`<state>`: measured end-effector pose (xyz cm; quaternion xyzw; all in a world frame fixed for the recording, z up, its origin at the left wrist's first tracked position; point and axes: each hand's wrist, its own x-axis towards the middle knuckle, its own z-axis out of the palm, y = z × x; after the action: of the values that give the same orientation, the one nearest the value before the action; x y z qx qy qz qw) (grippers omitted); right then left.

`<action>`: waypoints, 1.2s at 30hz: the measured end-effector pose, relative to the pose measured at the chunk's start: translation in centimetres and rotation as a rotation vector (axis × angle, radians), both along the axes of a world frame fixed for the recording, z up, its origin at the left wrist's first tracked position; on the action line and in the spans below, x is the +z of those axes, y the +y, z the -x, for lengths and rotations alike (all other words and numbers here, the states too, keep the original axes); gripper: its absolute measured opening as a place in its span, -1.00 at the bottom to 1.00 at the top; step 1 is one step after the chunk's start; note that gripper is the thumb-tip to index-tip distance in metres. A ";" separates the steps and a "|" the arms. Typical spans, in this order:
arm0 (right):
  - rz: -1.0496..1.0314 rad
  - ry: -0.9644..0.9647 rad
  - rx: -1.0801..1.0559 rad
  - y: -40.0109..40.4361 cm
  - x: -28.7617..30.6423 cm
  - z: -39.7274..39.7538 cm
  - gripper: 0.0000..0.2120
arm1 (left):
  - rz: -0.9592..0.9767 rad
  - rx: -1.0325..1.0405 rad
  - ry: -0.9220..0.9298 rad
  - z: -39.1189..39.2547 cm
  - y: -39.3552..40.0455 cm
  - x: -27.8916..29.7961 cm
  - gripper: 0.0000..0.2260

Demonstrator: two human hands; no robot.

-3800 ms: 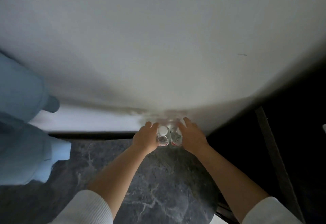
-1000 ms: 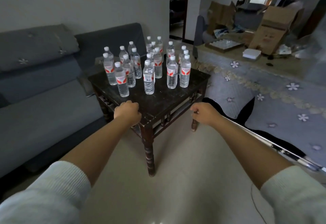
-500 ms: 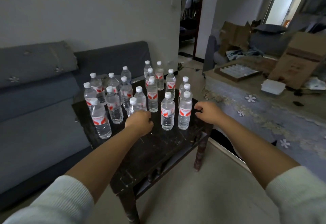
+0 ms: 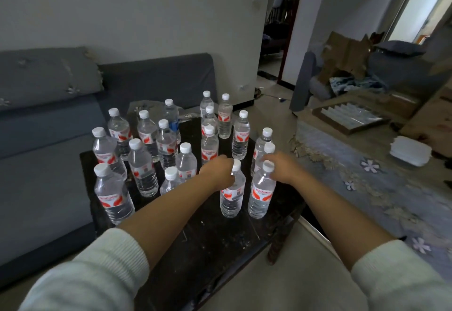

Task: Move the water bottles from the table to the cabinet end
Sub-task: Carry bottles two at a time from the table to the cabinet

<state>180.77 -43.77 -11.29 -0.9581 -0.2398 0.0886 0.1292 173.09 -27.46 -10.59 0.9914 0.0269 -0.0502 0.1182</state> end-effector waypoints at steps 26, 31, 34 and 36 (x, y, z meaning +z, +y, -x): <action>-0.175 0.133 -0.307 -6.5 -1.9 2.3 -0.74 | 0.283 -0.336 0.152 -6.5 -3.1 -2.4 -0.75; -0.257 0.158 -0.545 -12.7 -0.7 5.9 -0.72 | 0.373 -0.432 0.258 -6.0 -11.8 -1.4 -0.79; -0.224 0.111 -0.666 -17.7 0.2 9.1 -0.72 | 0.397 -0.523 0.313 -5.3 -17.8 -1.2 -0.86; -0.200 0.069 -0.723 -20.8 0.8 11.5 -0.73 | 0.410 -0.601 0.342 -4.6 -21.5 -0.9 -0.76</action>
<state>169.28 -64.53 -10.48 -0.9599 0.1111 0.0456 0.2533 177.68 -48.97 -11.47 0.8882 -0.2556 -0.2511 0.2874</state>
